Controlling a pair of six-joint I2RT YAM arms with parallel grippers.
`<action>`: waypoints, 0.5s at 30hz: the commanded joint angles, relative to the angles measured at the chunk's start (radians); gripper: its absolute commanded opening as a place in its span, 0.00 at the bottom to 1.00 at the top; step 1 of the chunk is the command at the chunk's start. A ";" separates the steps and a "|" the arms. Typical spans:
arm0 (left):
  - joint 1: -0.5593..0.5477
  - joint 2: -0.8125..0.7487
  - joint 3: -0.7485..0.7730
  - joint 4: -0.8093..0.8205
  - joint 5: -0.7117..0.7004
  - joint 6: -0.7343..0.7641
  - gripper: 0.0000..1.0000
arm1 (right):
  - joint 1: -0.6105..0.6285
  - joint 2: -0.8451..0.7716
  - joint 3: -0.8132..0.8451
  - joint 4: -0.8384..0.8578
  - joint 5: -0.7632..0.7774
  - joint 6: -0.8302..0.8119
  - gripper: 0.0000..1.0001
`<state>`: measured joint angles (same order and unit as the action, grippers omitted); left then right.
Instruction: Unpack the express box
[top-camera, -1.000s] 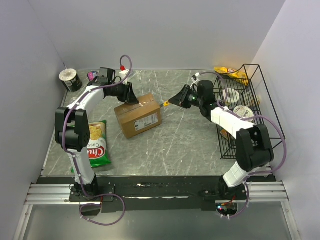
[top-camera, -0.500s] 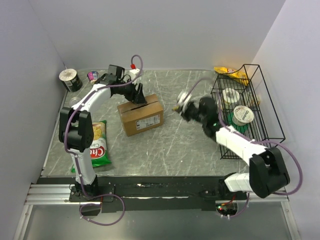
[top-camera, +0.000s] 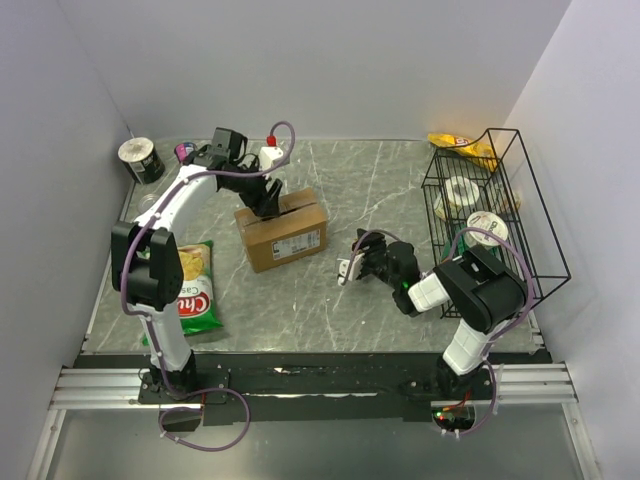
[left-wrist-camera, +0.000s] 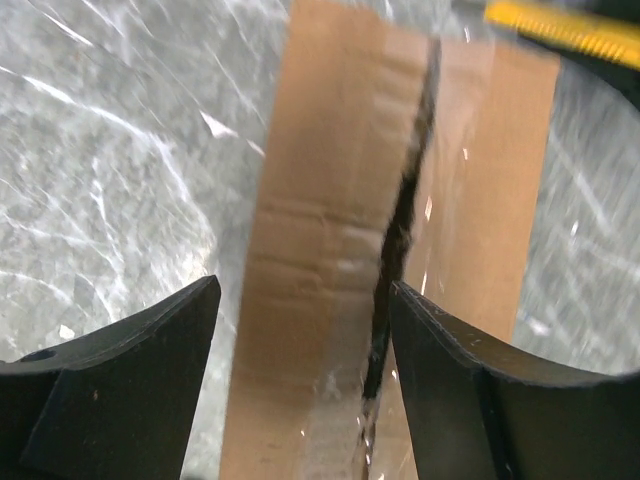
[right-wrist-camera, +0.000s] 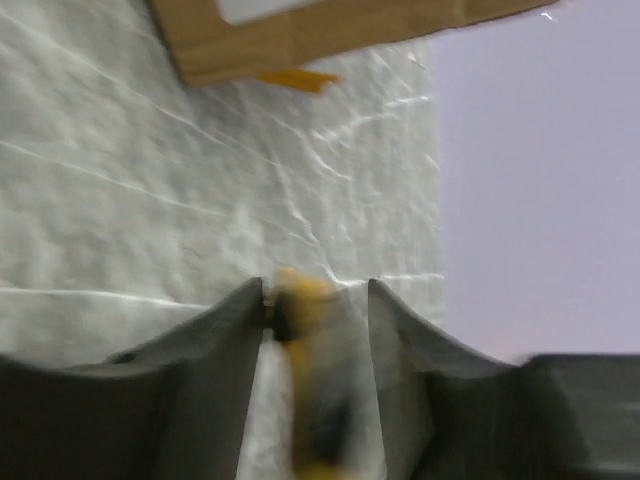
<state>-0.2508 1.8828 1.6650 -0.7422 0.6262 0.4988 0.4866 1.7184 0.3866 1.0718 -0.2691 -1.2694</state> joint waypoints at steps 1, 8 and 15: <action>-0.005 -0.057 -0.036 -0.080 -0.028 0.139 0.74 | -0.008 -0.040 0.011 0.030 -0.014 -0.050 0.73; -0.024 -0.062 -0.085 -0.007 -0.117 0.152 0.76 | -0.046 -0.353 0.229 -0.635 -0.245 0.274 1.00; -0.053 -0.083 -0.103 0.056 -0.155 0.162 0.69 | -0.046 -0.249 0.684 -0.917 -0.285 0.888 1.00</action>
<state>-0.2844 1.8557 1.5658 -0.7204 0.5087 0.6262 0.4385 1.3872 0.8749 0.3672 -0.4953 -0.8146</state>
